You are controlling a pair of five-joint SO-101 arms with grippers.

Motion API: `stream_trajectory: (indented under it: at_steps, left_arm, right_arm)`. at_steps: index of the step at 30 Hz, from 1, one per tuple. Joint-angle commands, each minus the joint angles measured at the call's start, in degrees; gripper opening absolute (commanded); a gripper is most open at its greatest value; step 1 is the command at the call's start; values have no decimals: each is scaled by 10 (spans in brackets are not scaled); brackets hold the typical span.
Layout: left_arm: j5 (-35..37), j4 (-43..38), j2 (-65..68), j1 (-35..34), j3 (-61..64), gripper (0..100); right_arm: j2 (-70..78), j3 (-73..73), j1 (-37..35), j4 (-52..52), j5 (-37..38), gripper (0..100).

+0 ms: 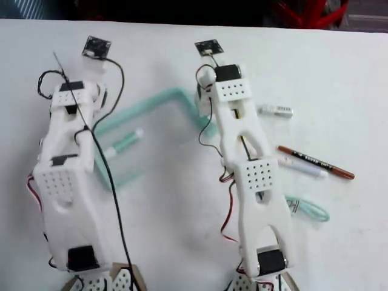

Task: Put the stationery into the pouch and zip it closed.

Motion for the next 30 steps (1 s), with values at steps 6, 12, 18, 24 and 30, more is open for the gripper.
stream_trajectory:
  at_steps: [6,12,18,24,30]
  left_arm:
    - [-153,343,88,45,-265,60]
    - [-248,511,170,107,-379,59]
    - [-249,557,201,160,-447,28]
    - [-239,559,199,218,-447,27]
    - [-206,560,162,236,-429,27]
  right_arm:
    - [-6,-13,7,-7,-2,250]
    - [-6,-15,8,-5,0,249]
    - [-12,-17,21,-5,1,212]
    - [-34,-16,22,20,2,212]
    - [-55,-16,7,64,2,212]
